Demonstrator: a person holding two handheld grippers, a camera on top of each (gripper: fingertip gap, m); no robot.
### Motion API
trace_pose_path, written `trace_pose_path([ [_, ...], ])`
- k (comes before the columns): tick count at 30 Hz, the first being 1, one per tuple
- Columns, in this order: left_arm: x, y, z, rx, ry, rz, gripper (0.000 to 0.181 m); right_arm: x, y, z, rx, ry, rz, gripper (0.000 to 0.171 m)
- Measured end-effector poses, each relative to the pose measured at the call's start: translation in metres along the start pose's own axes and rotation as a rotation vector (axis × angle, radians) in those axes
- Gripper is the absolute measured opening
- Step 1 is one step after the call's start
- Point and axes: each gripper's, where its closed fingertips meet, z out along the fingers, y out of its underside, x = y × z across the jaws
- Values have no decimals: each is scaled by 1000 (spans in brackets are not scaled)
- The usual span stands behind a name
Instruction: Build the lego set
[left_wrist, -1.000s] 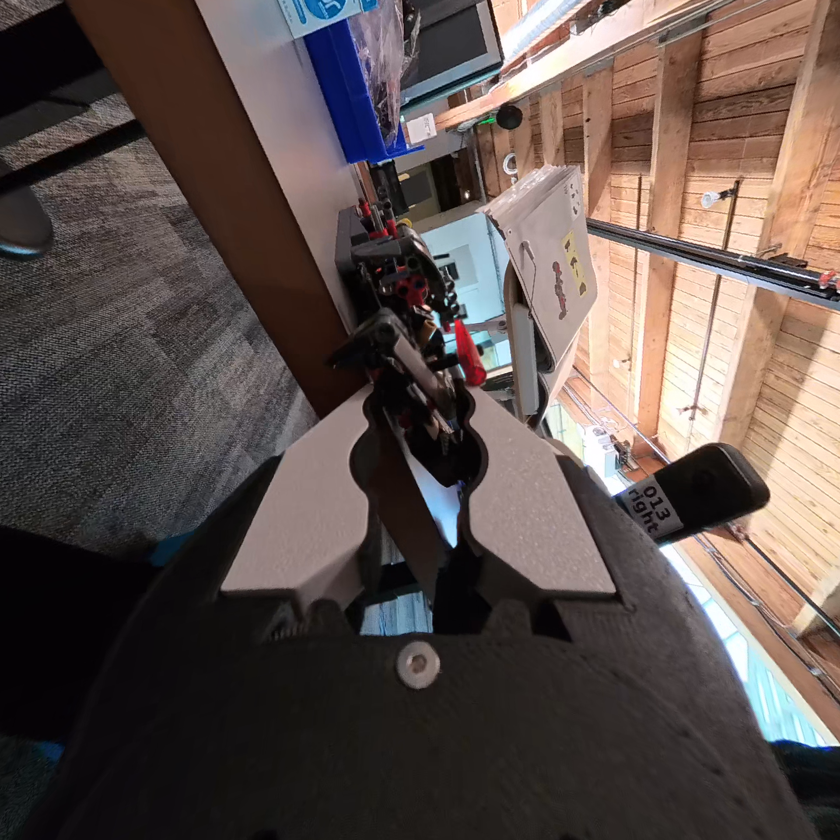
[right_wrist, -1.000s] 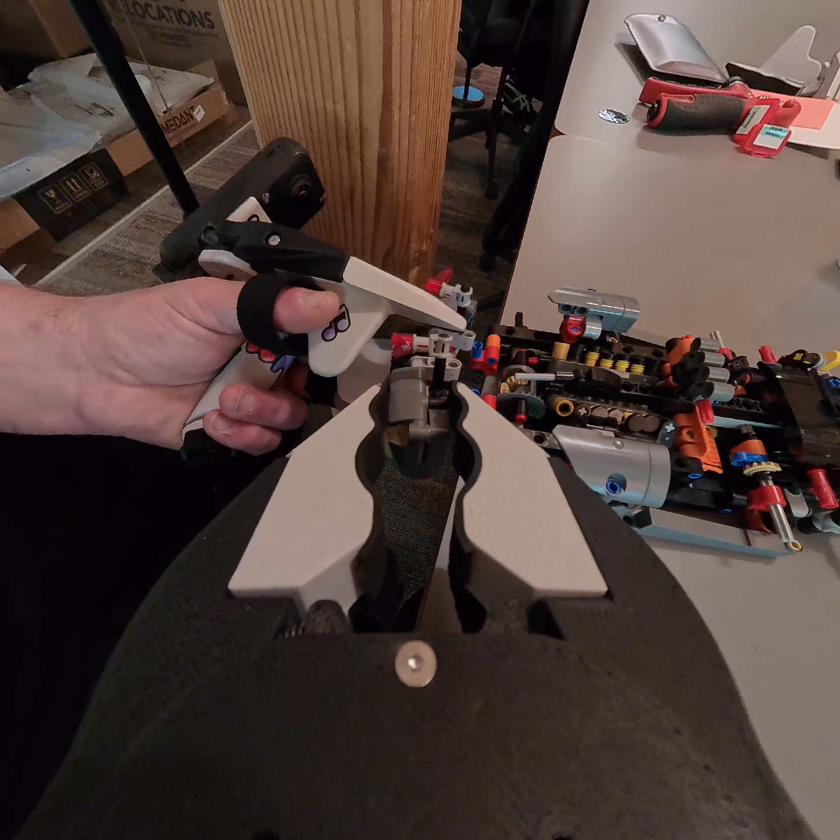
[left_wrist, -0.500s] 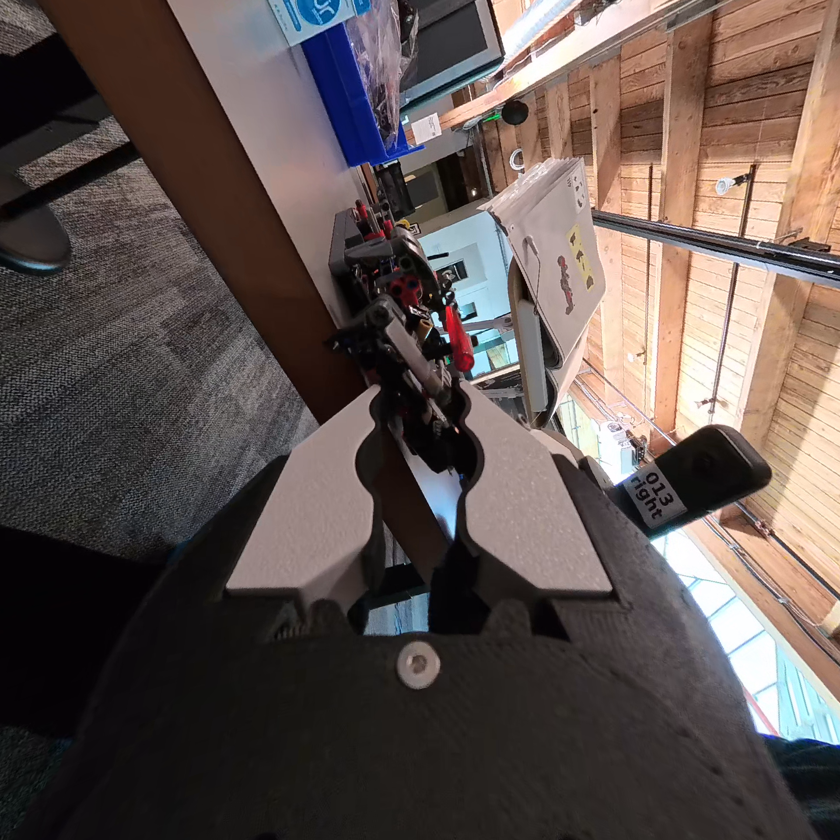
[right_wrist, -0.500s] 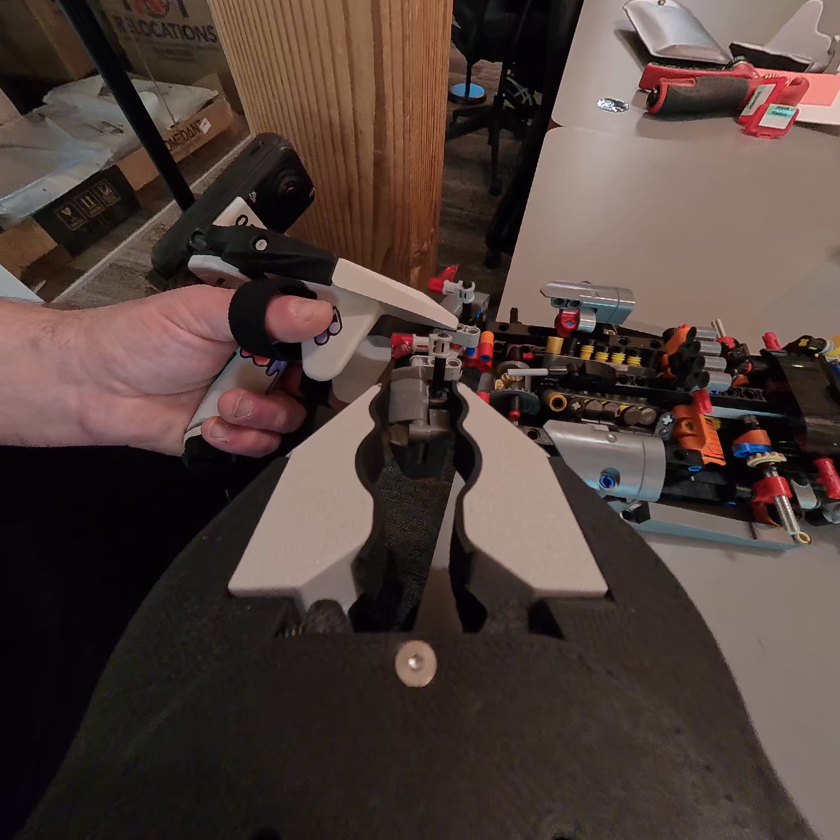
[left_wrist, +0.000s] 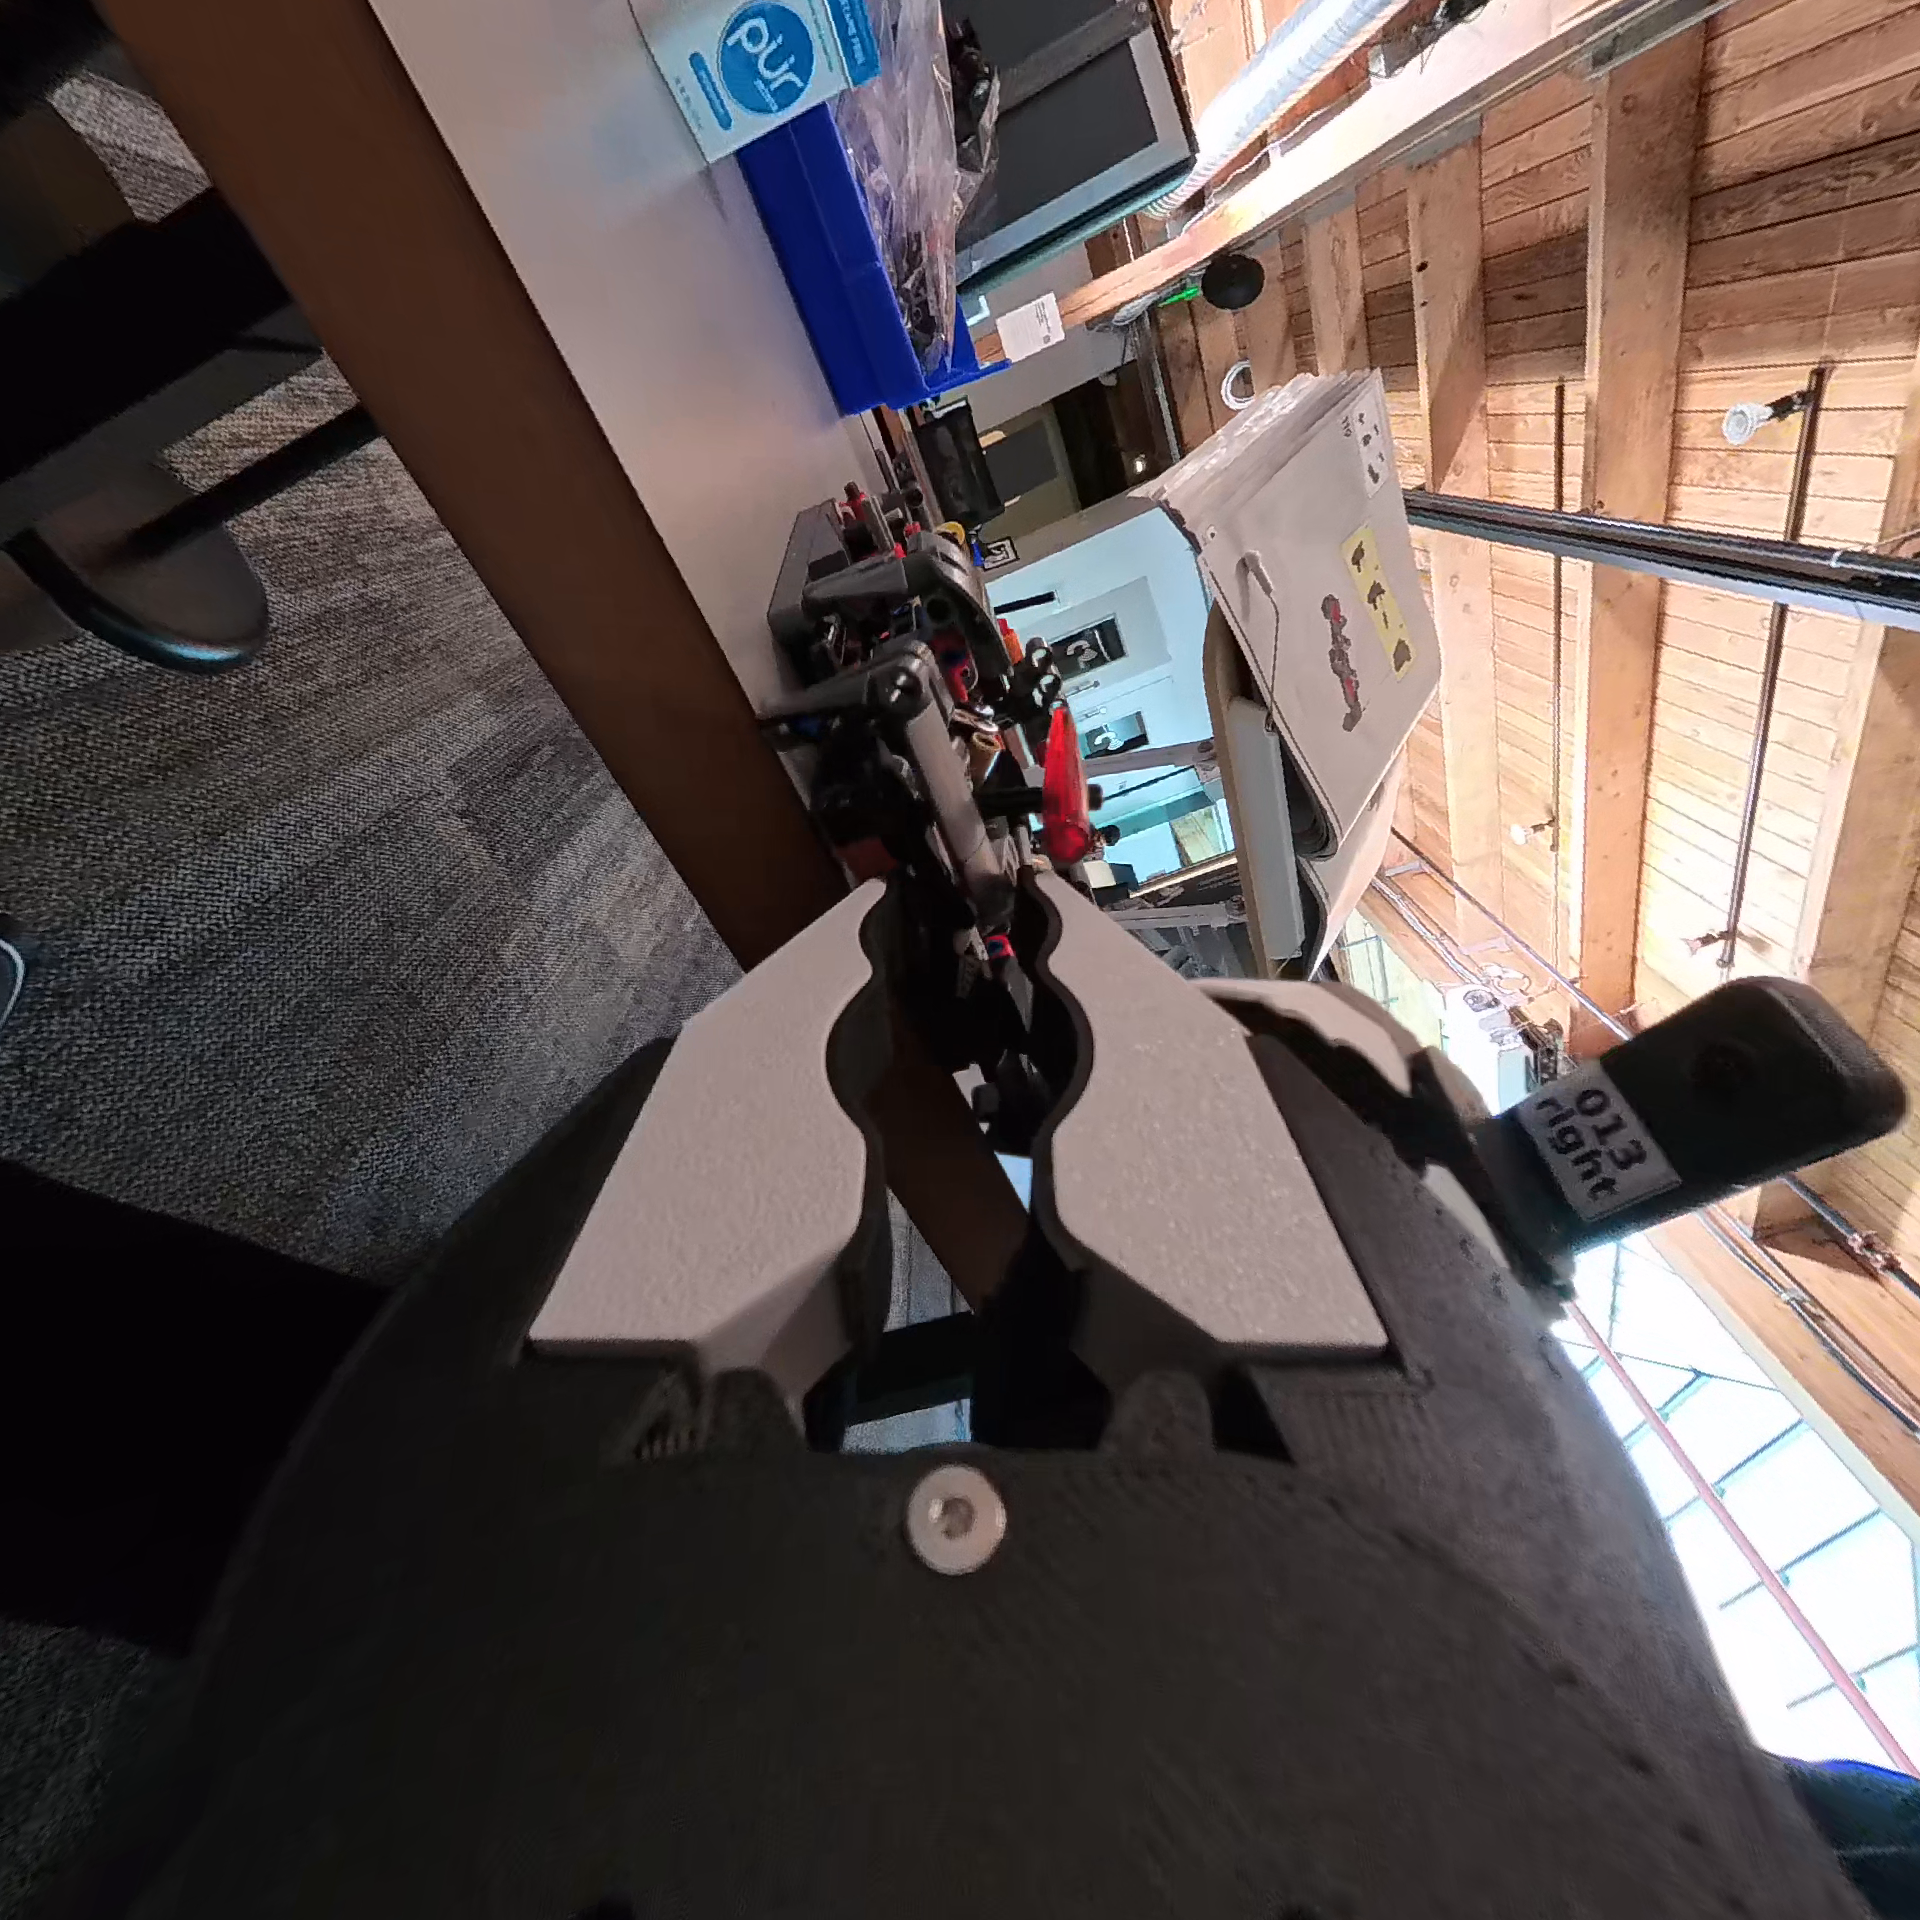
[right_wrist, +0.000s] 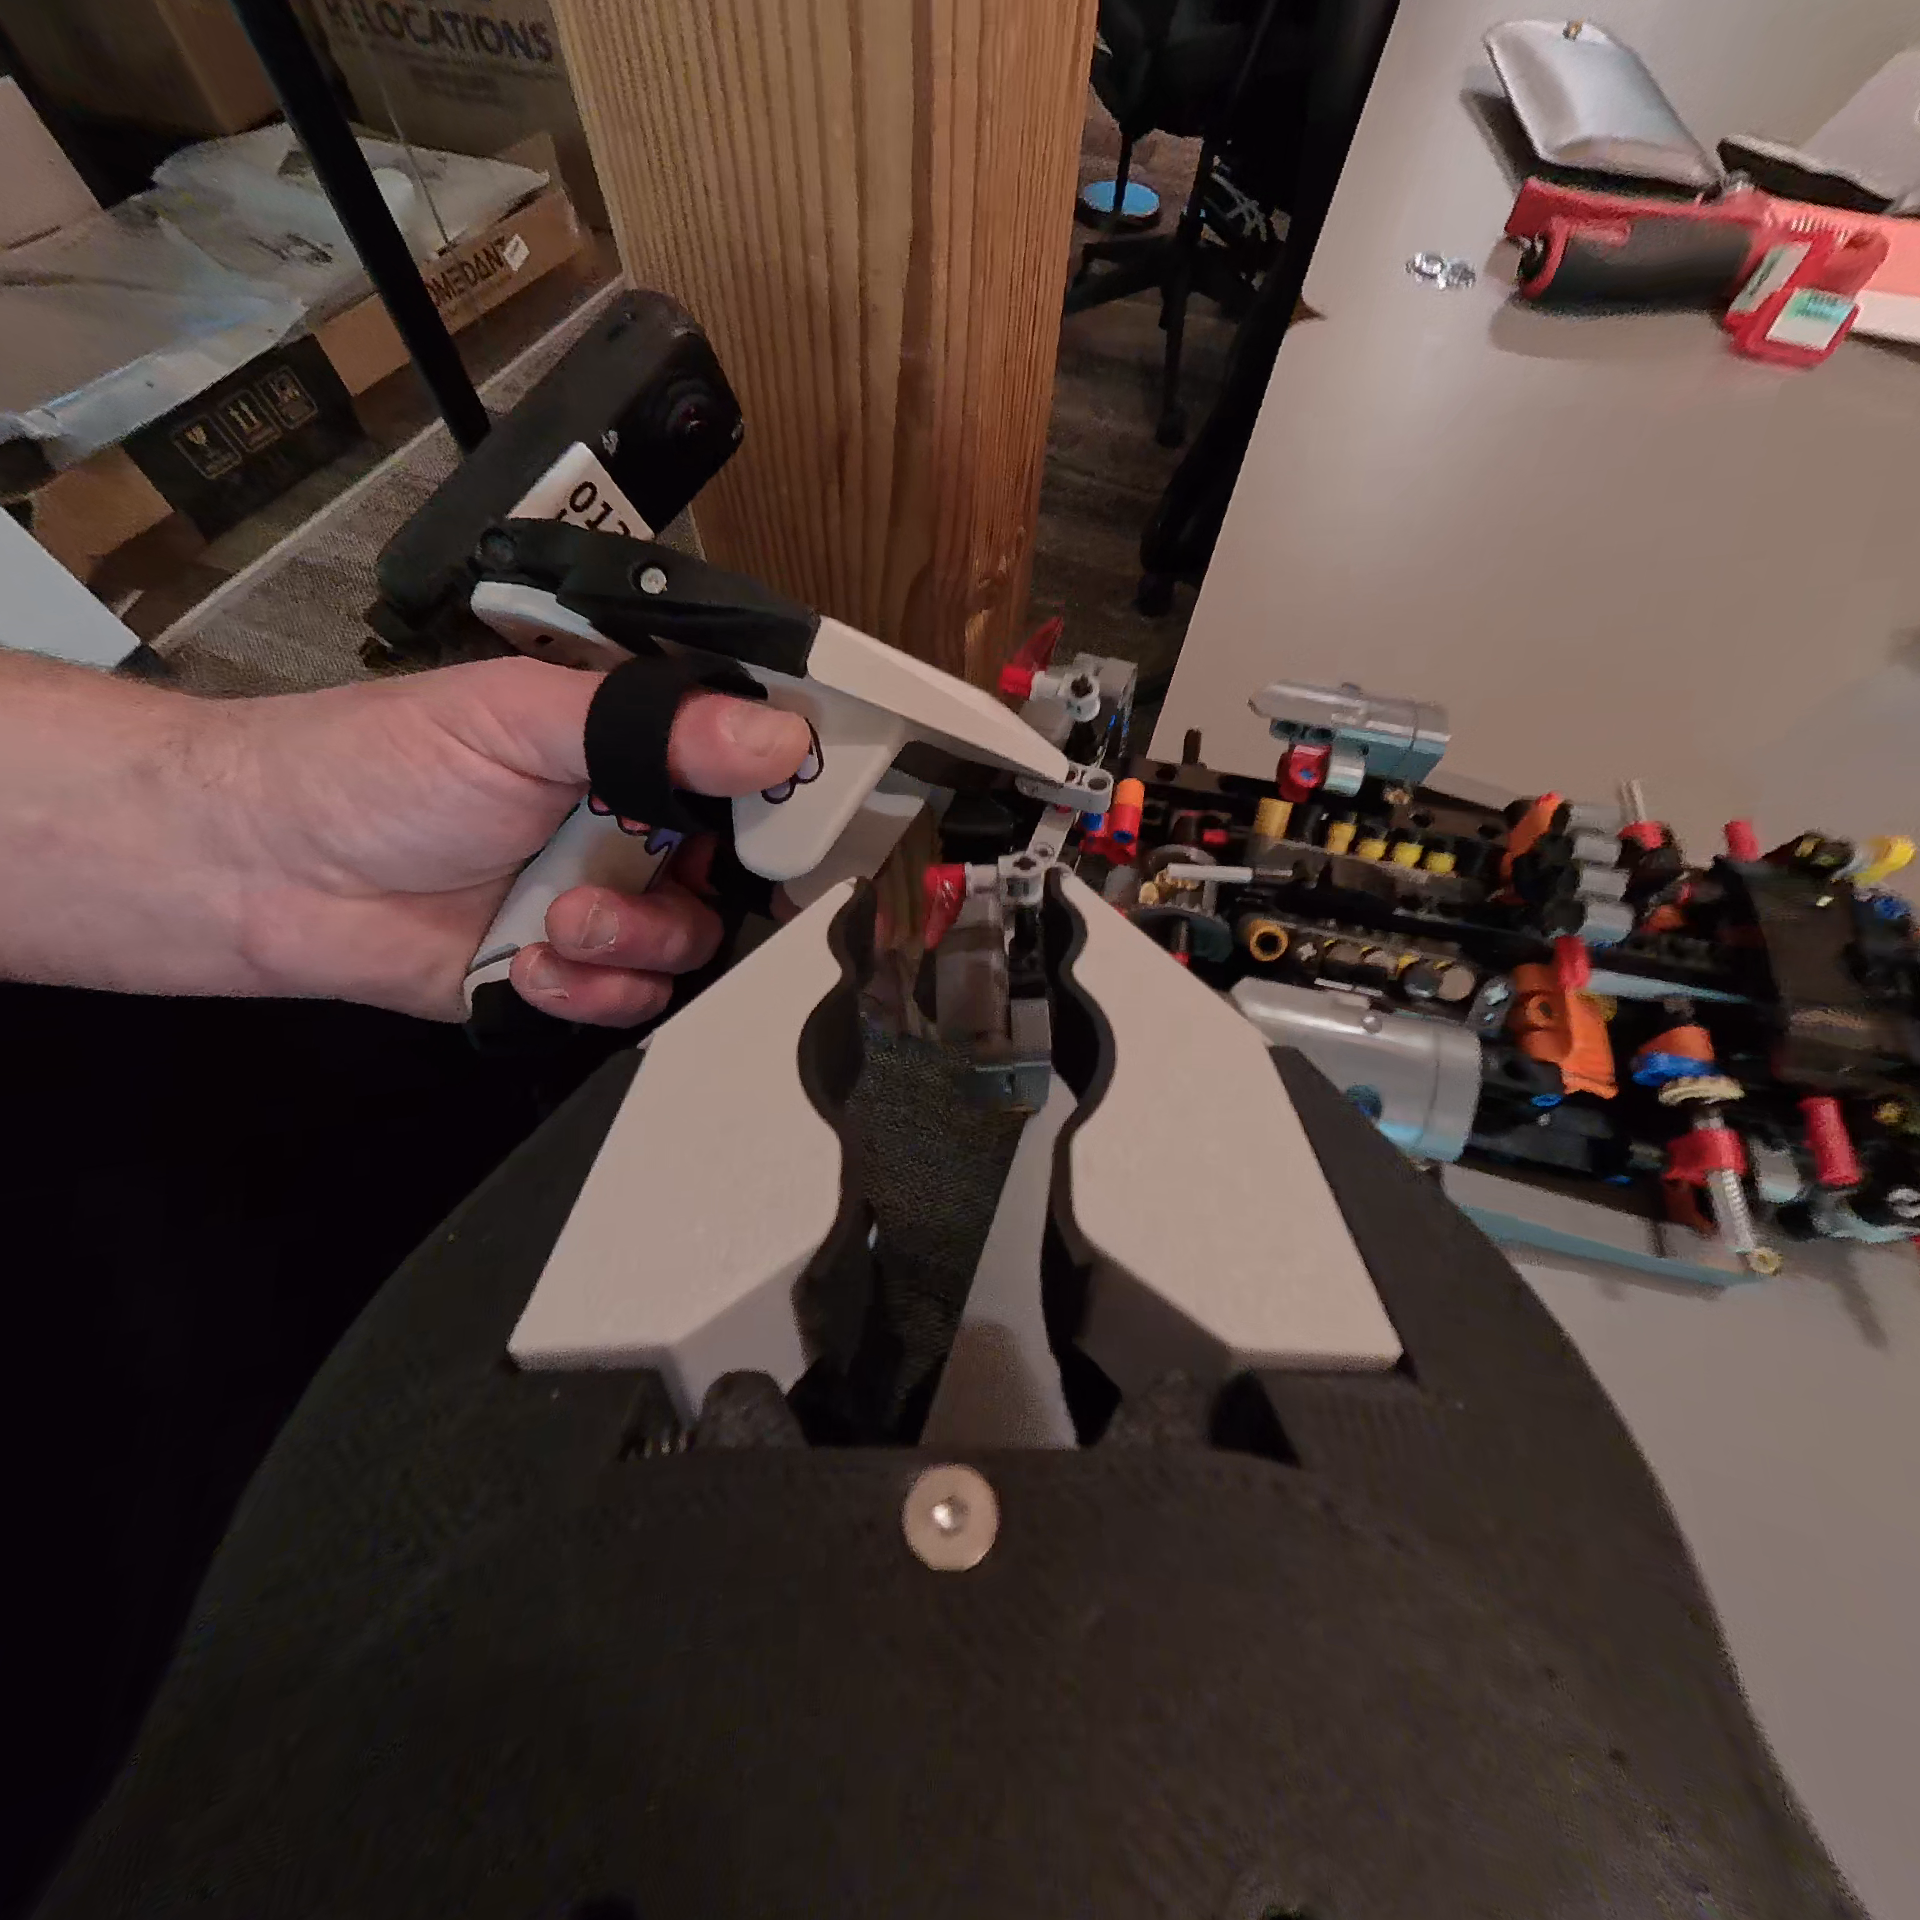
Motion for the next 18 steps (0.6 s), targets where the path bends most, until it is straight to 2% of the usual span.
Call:
trace_pose_path([
  [4, 1, 0, 0, 20, -17, -4, 18, 8, -16, -5, -11, -16, -61, 32],
  [10, 0, -1, 1, 27, -26, 6, 18, 26, -17, 18, -154, -62, -121, 8],
  [13, 0, -1, 1, 24, -37, -1, 18, 26, -5, 34, -265, -147, -218, 11],
  [18, 0, -1, 1, 20, -46, -4, 18, 30, -2, 44, -331, -222, -423, 9],
])
